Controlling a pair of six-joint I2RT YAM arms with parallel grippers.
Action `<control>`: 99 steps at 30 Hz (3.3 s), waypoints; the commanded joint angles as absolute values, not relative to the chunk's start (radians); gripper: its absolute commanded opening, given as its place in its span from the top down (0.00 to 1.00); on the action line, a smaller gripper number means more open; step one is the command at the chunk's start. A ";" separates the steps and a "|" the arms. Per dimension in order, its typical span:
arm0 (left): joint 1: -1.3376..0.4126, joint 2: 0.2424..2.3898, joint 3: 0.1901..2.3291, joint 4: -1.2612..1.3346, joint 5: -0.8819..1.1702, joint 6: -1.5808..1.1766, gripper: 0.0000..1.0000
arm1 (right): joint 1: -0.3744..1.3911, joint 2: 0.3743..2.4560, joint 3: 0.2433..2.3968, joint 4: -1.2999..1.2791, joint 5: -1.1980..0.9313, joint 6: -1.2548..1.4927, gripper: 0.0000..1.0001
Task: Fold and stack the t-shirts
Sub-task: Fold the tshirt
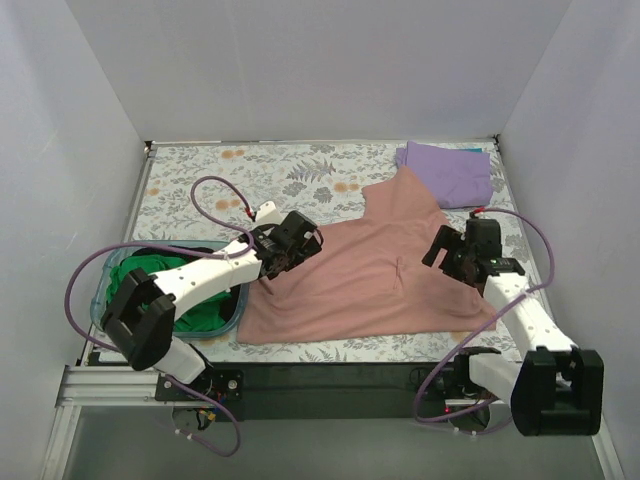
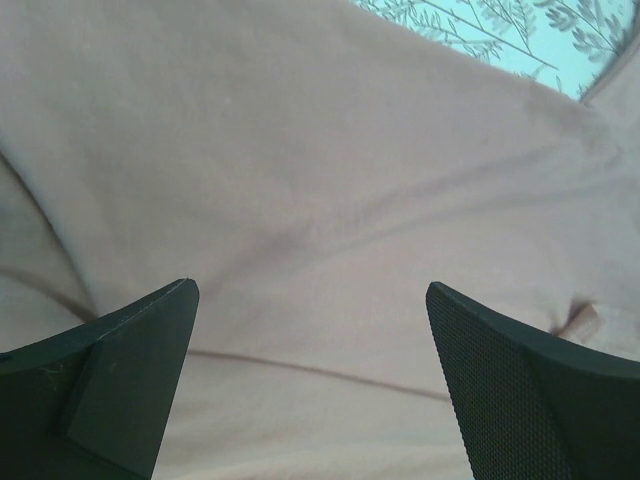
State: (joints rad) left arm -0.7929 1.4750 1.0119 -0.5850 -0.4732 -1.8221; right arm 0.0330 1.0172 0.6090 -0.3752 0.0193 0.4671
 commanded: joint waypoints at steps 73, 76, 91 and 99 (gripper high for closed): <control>-0.420 1.901 1.276 -0.618 -0.451 -1.666 1.00 | 0.186 2.169 1.835 -0.308 0.181 0.035 0.26; -0.420 1.894 1.262 -0.612 -0.449 -1.667 1.00 | 0.189 2.157 1.801 -0.304 0.184 0.041 0.27; -0.420 1.879 1.239 -0.601 -0.449 -1.674 1.00 | 0.228 2.149 1.752 -0.304 0.280 0.066 0.60; -0.420 1.871 1.236 -0.601 -0.445 -1.680 1.00 | 0.239 2.108 1.729 -0.304 0.353 0.075 0.95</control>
State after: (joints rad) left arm -0.4179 1.9228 1.2560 -0.5724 -0.4702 -1.6760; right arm 0.2348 2.1876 1.7367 -0.3187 0.2974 0.0711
